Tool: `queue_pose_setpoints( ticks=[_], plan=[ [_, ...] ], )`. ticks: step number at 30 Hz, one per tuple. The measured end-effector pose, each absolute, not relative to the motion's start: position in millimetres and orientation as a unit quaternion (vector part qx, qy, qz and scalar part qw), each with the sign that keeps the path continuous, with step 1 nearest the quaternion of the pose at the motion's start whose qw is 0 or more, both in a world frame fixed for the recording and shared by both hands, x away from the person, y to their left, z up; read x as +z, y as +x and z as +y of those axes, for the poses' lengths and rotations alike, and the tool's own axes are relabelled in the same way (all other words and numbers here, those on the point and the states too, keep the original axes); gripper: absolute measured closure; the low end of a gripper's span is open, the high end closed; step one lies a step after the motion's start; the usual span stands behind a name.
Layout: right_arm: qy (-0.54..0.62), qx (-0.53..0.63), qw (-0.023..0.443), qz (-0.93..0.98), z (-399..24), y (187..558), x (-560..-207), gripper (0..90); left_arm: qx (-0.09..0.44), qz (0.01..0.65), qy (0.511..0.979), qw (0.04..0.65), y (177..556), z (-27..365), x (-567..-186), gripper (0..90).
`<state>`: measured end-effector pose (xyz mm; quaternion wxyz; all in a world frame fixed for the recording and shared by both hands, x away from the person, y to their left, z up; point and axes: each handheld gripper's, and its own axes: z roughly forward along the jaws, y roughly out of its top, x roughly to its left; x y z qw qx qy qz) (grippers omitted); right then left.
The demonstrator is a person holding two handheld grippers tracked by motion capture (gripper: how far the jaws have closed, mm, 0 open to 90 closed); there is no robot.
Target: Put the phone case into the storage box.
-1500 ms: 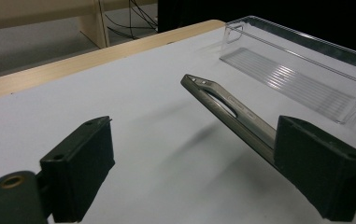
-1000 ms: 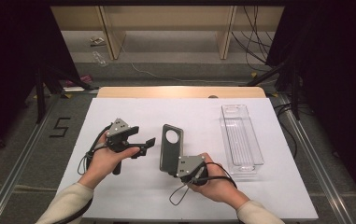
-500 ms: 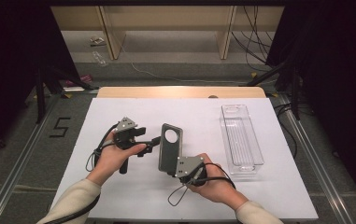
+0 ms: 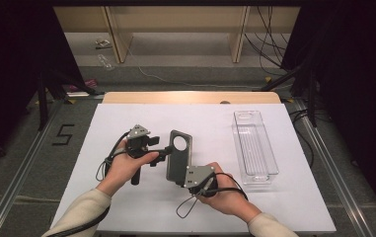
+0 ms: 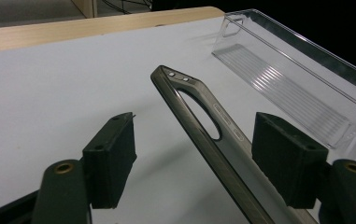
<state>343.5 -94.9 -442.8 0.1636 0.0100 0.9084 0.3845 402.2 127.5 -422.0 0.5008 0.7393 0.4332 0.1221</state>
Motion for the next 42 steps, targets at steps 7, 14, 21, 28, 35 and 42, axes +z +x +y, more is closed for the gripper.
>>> queue_pose_setpoints(
  ticks=[7, 14, 21, 28, 35, 42],
  plan=[
    [0.009, 0.383, 0.165, 0.909, -93.9, 343.0, -442.8, 89.4, 0.113, 0.44, 0.742, 0.493, 401.7, 123.9, -424.8, 36.2],
    [0.01, 0.383, 0.168, 0.908, -93.2, 342.8, -442.4, 89.4, 0.096, 0.441, 0.748, 0.487, 402.1, 122.2, -430.5, 42.7],
    [0.011, 0.386, 0.171, 0.906, -92.8, 342.7, -441.9, 89.4, 0.083, 0.442, 0.749, 0.487, 401.1, 120.1, -432.8, 51.1],
    [0.01, 0.387, 0.172, 0.906, -92.1, 342.7, -442.2, 89.3, 0.069, 0.451, 0.744, 0.488, 400.5, 119.5, -433.5, 58.4],
    [0.01, 0.386, 0.173, 0.906, -91.2, 342.2, -442.6, 89.3, 0.057, 0.459, 0.74, 0.489, 400.3, 119.7, -433.5, 63.1],
    [0.006, 0.385, 0.175, 0.906, -90.2, 342.0, -443.4, 89.4, 0.046, 0.468, 0.735, 0.488, 399.9, 119.6, -433.6, 65.2]
  ],
)
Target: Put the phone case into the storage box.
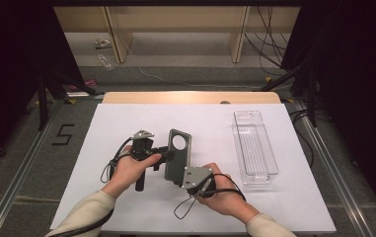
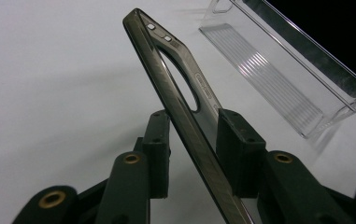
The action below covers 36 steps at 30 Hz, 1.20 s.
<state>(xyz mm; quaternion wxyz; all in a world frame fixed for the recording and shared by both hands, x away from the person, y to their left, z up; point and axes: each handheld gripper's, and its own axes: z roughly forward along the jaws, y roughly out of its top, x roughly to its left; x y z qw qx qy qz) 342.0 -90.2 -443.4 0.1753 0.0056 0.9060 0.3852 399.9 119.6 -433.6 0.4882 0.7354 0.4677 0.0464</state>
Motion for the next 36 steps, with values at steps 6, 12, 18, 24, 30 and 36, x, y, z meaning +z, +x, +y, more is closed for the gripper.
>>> queue_pose_setpoints(
  ticks=[6, 12, 18, 24, 30, 36],
  plan=[
    [0.003, 0.381, 0.174, 0.908, -88.7, 341.3, -445.4, 89.4, 0.032, 0.475, 0.728, 0.494, 399.4, 120.3, -432.8, 69.2],
    [-0.004, 0.379, 0.179, 0.908, -87.0, 341.1, -446.8, 89.5, 0.026, 0.48, 0.719, 0.502, 396.7, 119.2, -428.9, 73.7],
    [-0.004, 0.375, 0.183, 0.909, -86.4, 341.4, -449.1, 89.5, 0.032, 0.469, 0.715, 0.518, 392.3, 114.4, -426.6, 77.6],
    [-0.003, 0.369, 0.187, 0.911, -85.7, 341.3, -451.6, 88.6, 0.043, 0.446, 0.717, 0.534, 385.7, 107.3, -424.4, 80.9],
    [0.031, 0.4, 0.197, 0.894, -89.3, 343.9, -450.0, 68.0, 0.072, 0.425, 0.723, 0.54, 383.3, 107.3, -423.3, 81.2],
    [0.102, 0.442, 0.208, 0.867, -97.1, 350.8, -447.6, 40.3, 0.094, 0.42, 0.721, 0.543, 384.2, 110.9, -425.0, 81.1]
  ],
)
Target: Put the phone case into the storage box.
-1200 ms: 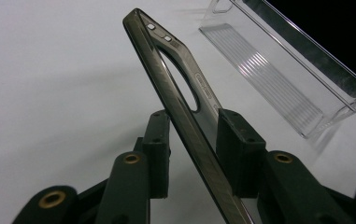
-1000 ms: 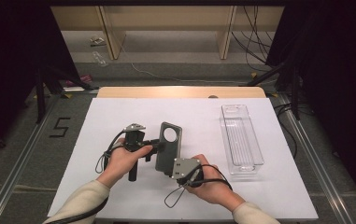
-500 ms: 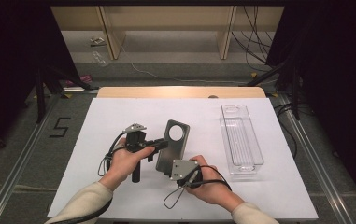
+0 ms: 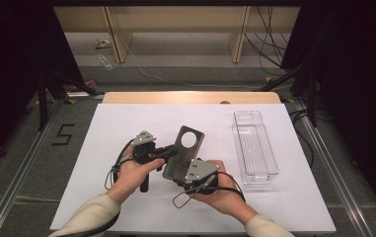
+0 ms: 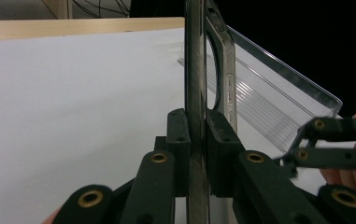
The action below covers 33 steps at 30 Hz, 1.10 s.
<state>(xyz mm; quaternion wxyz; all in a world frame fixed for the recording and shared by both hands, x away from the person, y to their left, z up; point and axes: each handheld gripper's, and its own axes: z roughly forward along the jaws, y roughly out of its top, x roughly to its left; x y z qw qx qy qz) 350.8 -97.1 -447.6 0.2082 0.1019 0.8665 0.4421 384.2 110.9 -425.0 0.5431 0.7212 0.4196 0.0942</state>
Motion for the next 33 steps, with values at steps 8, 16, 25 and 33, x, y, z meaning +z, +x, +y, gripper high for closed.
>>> queue_pose_setpoints(
  ticks=[8, 16, 25, 33],
  plan=[
    [0.171, 0.479, 0.231, 0.829, -108.5, 358.5, -443.3, 24.2, 0.115, 0.415, 0.712, 0.554, 382.0, 115.0, -426.5, 81.1],
    [0.232, 0.511, 0.228, 0.796, -119.1, 365.8, -438.7, 20.2, 0.133, 0.412, 0.705, 0.562, 379.3, 119.6, -425.1, 81.1],
    [0.283, 0.533, 0.229, 0.764, -128.9, 374.0, -435.4, 19.0, 0.137, 0.408, 0.702, 0.567, 376.8, 123.1, -424.5, 81.1],
    [0.314, 0.55, 0.222, 0.742, -135.2, 382.0, -431.7, 18.7, 0.137, 0.405, 0.701, 0.571, 372.5, 124.0, -424.8, 81.1]
  ],
)
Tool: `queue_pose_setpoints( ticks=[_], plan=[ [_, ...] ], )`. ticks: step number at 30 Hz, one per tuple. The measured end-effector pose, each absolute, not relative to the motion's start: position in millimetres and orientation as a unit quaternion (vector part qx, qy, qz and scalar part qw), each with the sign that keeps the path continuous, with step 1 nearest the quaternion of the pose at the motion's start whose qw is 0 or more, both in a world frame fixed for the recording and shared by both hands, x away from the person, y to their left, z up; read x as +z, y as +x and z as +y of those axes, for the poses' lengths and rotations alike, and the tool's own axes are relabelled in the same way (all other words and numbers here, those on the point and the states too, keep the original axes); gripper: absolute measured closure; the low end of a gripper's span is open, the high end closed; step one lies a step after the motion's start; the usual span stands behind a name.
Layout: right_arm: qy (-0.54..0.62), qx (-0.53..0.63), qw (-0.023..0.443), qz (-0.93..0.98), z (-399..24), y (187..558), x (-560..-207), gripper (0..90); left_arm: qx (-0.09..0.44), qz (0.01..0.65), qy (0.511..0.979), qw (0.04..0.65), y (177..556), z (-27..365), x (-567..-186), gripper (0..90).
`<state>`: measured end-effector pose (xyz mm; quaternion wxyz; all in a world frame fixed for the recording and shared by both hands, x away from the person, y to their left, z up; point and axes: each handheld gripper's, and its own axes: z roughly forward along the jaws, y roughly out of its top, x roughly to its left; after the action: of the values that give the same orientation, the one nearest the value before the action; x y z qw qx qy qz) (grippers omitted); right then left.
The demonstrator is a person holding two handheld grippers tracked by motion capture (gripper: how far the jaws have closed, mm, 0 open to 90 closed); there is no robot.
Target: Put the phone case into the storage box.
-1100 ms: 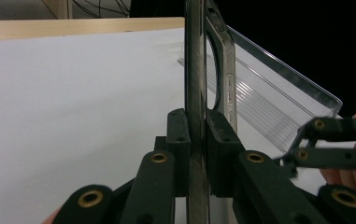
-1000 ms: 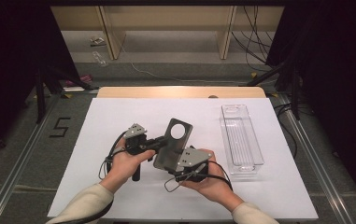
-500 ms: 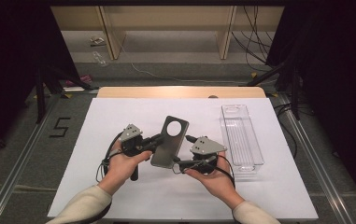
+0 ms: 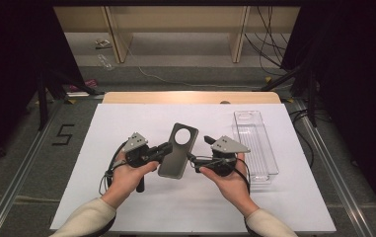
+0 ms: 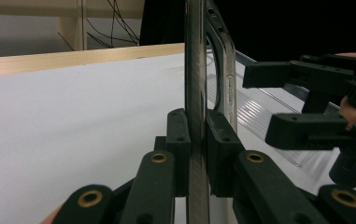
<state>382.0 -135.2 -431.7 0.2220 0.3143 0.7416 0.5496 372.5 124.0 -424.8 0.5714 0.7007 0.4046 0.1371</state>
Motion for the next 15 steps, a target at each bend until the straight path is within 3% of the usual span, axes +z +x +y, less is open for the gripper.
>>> queue_pose_setpoints(
  ticks=[15],
  plan=[
    [0.346, 0.56, 0.211, 0.722, -136.3, 394.1, -429.6, 19.9, 0.142, 0.398, 0.702, 0.573, 368.8, 124.6, -425.7, 81.1]
  ],
)
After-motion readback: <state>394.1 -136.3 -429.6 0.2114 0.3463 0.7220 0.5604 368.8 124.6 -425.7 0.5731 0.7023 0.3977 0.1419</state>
